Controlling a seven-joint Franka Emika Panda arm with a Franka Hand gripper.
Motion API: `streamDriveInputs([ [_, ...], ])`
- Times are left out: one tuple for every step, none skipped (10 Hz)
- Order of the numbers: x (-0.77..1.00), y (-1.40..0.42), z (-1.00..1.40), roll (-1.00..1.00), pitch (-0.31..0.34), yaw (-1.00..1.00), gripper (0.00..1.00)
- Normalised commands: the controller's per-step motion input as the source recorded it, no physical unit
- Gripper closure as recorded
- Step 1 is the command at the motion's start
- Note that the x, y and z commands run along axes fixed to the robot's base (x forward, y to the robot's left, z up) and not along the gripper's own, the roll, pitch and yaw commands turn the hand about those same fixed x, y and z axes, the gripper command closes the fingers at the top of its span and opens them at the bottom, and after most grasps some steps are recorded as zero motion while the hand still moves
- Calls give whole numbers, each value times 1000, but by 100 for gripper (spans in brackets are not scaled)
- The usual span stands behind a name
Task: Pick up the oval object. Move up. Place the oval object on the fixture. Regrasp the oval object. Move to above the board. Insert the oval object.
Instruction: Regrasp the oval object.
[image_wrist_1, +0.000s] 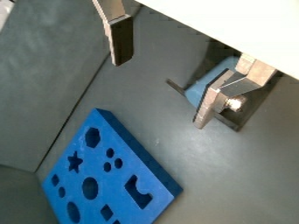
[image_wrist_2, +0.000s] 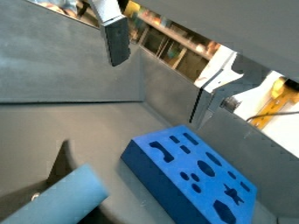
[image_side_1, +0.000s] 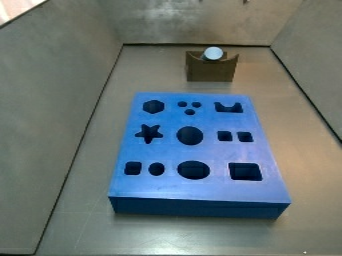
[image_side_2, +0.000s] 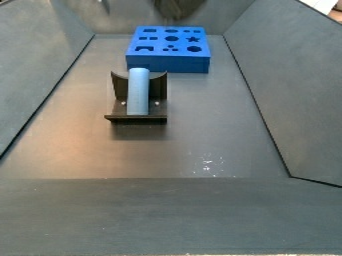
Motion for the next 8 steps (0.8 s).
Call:
streamDriveInputs([
  [-50,-255,77,1000,45,24,0],
  [-18,-87,24,1000,46,23,0],
  [-13,-24,39,1000,48,24,0],
  [-16,-31,19,1000,43,24,0],
  [-23,-26,18,1000,40,24,0],
  [-30,-23,12,1000,35,24,0],
  [-31,-23,12,1000,29,25,0],
  [-29,-24,8,1000,23,26,0],
])
